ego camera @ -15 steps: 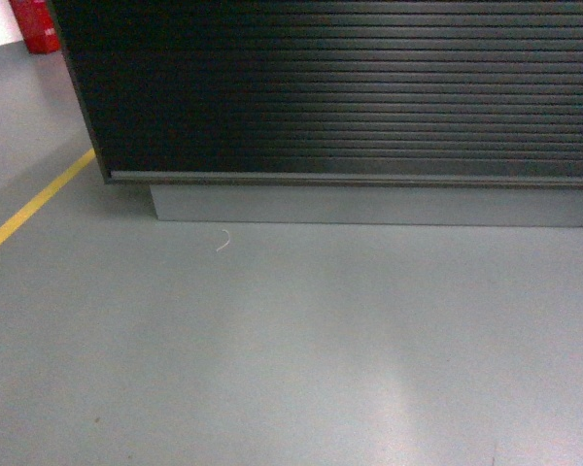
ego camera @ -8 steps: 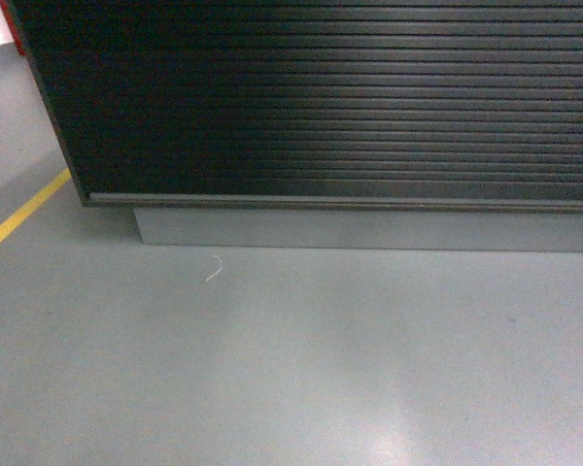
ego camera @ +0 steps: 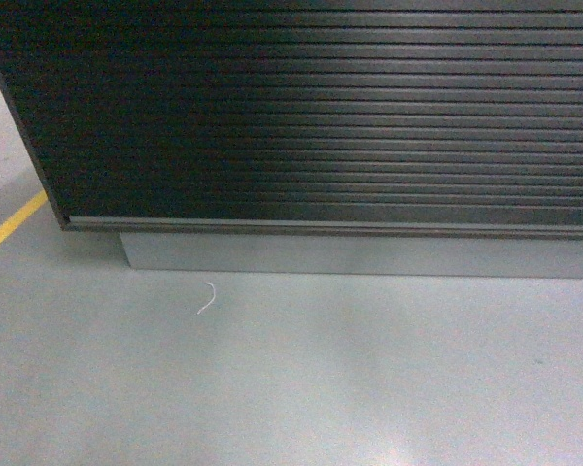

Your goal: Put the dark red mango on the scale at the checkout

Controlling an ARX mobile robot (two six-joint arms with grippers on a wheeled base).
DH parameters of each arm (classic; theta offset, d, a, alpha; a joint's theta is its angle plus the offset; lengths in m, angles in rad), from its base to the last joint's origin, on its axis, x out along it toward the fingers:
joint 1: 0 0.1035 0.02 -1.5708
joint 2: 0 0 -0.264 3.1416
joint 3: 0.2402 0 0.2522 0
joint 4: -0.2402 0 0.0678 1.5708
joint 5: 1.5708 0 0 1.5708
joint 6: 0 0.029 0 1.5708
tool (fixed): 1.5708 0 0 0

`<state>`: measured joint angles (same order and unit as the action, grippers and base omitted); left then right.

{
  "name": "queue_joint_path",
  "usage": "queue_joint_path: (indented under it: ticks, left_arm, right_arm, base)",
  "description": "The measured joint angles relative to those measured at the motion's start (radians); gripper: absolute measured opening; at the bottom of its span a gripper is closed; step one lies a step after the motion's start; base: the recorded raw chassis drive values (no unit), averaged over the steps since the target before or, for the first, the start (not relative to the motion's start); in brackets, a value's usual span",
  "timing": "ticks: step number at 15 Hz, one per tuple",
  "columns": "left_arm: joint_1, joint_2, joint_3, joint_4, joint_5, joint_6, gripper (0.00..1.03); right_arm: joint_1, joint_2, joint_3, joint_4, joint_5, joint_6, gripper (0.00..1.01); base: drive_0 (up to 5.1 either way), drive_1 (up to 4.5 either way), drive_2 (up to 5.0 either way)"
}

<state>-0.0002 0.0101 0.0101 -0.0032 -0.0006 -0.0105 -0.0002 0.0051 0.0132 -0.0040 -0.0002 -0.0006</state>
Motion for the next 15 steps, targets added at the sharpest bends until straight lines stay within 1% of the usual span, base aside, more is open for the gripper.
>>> queue_joint_path:
  ticks: [15]
  left_arm:
    - [0.000, 0.000, 0.000, 0.000, 0.000, 0.000, 0.98]
  right_arm:
    - [0.000, 0.000, 0.000, 0.000, 0.000, 0.000, 0.98]
  base:
    - [0.0, 1.99, -2.0]
